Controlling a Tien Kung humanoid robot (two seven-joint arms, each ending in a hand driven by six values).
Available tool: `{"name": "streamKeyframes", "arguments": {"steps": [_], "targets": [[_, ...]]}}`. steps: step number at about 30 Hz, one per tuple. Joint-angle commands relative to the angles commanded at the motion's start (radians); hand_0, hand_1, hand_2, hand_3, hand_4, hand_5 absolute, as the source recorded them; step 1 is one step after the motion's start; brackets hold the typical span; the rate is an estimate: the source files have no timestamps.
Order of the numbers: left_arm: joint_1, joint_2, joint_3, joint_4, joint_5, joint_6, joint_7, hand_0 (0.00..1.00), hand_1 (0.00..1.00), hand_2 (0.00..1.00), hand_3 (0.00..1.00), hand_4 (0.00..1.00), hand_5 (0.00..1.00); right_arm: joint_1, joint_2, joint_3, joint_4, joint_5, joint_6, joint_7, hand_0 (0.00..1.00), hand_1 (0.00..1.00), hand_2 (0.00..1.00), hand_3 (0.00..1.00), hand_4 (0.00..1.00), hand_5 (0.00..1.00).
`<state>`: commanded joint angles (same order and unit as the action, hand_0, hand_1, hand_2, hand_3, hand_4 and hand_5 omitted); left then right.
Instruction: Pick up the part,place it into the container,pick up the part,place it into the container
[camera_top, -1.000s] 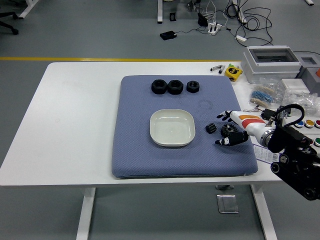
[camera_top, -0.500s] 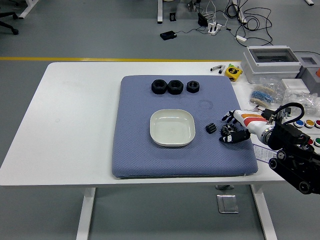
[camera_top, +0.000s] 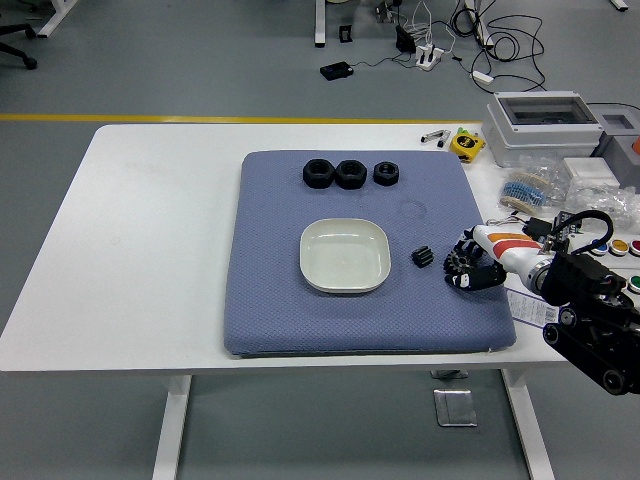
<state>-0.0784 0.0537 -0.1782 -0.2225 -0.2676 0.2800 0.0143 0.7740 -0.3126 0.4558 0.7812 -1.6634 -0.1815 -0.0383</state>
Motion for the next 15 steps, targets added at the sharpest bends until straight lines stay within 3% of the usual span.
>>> {"name": "streamKeyframes", "arguments": {"steps": [8, 9, 14, 15], "targets": [[0.003, -0.001, -0.008, 0.0, 0.014, 0.001, 0.004, 0.622, 0.606, 0.713, 0.6, 0.578, 0.602, -0.009, 0.003, -0.004, -0.021, 0.02, -0.045, 0.034, 0.219, 0.416, 0.496, 0.544, 0.798, 0.415], [0.004, -0.001, -0.009, 0.0, 0.015, 0.002, 0.004, 0.622, 0.606, 0.713, 0.6, 0.578, 0.602, -0.011, 0.001, -0.002, -0.018, 0.022, -0.052, 0.04, 0.126, 0.334, 0.447, 0.491, 0.741, 0.414], [0.006, -0.001, -0.016, 0.0, 0.027, 0.002, 0.007, 0.622, 0.606, 0.713, 0.6, 0.578, 0.602, -0.016, -0.006, 0.013, 0.007, 0.026, -0.091, 0.062, 0.126, 0.334, 0.447, 0.491, 0.741, 0.414], [0.006, -0.001, -0.017, 0.0, 0.029, 0.002, 0.008, 0.621, 0.605, 0.713, 0.6, 0.578, 0.602, -0.016, -0.008, 0.016, 0.013, 0.026, -0.095, 0.065, 0.08, 0.292, 0.423, 0.478, 0.728, 0.43]]}}
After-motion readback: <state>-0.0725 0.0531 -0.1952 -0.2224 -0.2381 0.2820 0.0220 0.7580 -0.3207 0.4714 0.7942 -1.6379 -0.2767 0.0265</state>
